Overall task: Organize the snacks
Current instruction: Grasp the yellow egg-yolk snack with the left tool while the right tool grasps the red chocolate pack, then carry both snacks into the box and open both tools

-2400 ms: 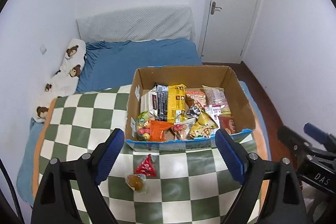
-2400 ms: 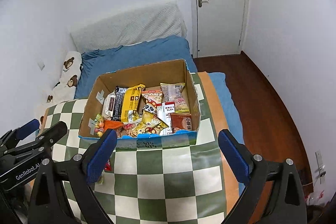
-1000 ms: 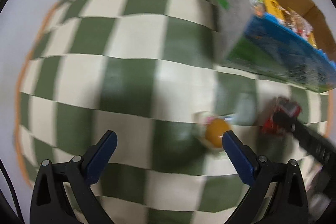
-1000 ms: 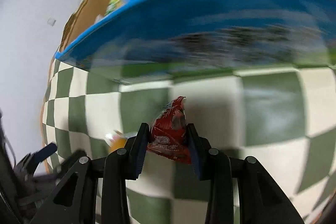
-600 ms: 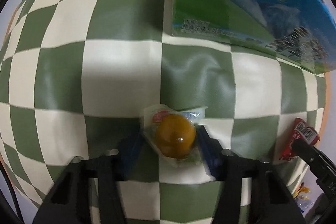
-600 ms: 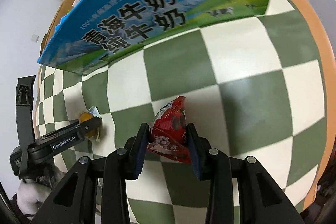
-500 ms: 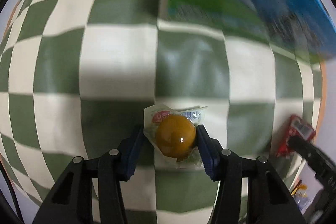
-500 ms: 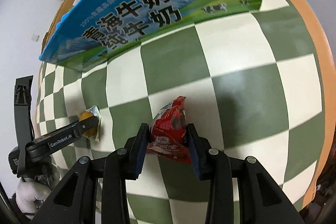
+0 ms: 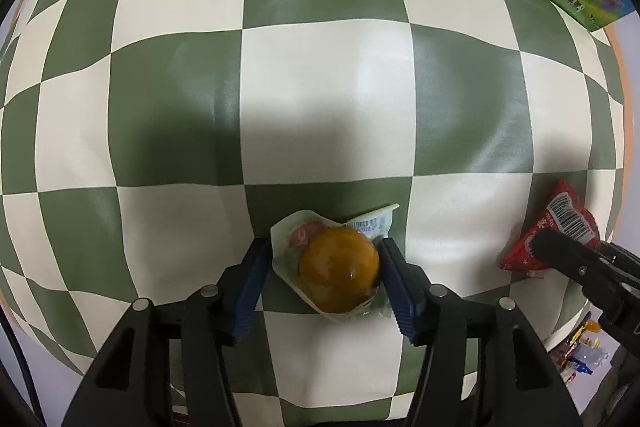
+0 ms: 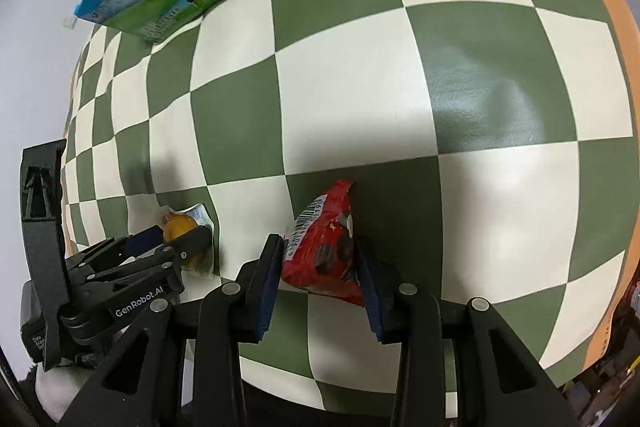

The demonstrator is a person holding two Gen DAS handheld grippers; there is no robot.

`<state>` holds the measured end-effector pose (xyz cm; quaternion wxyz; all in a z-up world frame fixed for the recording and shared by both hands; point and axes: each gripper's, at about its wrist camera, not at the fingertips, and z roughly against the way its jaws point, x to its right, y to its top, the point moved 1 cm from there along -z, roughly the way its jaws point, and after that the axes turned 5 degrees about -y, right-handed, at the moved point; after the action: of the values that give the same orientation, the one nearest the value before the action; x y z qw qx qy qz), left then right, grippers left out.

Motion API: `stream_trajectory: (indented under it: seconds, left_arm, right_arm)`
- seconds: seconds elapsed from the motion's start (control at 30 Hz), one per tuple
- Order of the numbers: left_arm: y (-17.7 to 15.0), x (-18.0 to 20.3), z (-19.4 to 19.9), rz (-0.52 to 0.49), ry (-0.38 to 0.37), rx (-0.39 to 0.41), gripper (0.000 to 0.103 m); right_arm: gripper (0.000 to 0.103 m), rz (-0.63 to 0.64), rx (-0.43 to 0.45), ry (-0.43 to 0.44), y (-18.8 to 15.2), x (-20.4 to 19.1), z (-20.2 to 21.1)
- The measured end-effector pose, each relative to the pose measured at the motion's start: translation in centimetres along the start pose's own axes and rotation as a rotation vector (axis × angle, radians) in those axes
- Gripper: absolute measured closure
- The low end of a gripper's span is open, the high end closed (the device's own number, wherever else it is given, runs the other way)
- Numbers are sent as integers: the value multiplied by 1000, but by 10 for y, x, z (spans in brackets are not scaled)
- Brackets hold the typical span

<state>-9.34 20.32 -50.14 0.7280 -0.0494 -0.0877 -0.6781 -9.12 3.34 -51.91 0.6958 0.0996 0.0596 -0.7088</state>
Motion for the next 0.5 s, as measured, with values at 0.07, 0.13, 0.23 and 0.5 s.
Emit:
stream_trajectory:
  seconds: [0.07, 0.13, 0.23, 0.5]
  left_arm:
    - [-1, -1, 0, 8, 0, 8, 49]
    - [-9, 12, 2, 11, 1, 15, 54]
    - [-13, 16, 6, 9, 7, 24, 54]
    - [-18, 16, 35, 24, -63, 57, 55]
  right_arm:
    - [62, -5, -9, -5, 2, -1, -5]
    - [62, -10, -16, -6, 3, -1, -9]
    - [63, -8, -14, -8, 3, -1, -11]
    - [65, 4, 21, 27, 0, -3, 7]
